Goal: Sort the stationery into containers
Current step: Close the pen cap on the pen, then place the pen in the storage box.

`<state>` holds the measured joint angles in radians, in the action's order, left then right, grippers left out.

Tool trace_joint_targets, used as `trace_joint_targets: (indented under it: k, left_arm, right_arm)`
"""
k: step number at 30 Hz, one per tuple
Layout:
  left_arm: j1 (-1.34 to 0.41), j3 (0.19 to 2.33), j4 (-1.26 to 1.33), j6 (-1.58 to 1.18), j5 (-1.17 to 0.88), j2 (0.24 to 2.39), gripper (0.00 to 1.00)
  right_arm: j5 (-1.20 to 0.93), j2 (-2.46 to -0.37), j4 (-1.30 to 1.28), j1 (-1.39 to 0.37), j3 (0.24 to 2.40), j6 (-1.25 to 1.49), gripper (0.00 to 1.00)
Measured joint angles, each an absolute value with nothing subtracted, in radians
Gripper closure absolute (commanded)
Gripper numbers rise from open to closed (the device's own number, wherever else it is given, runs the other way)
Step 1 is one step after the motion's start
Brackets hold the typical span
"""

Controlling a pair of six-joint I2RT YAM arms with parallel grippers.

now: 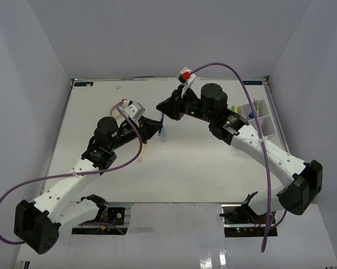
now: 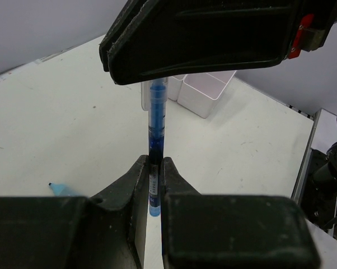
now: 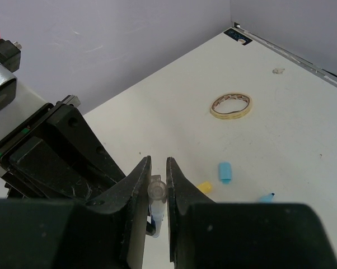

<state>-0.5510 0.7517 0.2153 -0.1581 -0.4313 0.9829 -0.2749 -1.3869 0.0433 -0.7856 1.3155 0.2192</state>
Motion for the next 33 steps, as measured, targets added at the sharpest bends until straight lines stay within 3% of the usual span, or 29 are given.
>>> trace_joint_targets:
  k: [25, 28, 31, 33]
  left_arm:
    - [-0.551, 0.679, 0.209, -0.155, -0.506, 0.965, 0.98]
    - [-0.551, 0.662, 0.221, -0.167, -0.512, 0.964, 0.94]
    - [-0.552, 0.632, 0.265, -0.186, -0.526, 0.960, 0.81]
    - [-0.552, 0.628, 0.270, -0.196, -0.538, 0.960, 0.78]
  right_arm:
    - [-0.248, -1.348, 0.011, -0.800, 1.243, 0.213, 0.92]
    - [-0.241, -1.340, 0.031, -0.801, 1.217, 0.229, 0.92]
    - [-0.233, -1.322, 0.049, -0.802, 1.187, 0.241, 0.92]
    - [-0.224, -1.314, 0.058, -0.805, 1.174, 0.250, 0.92]
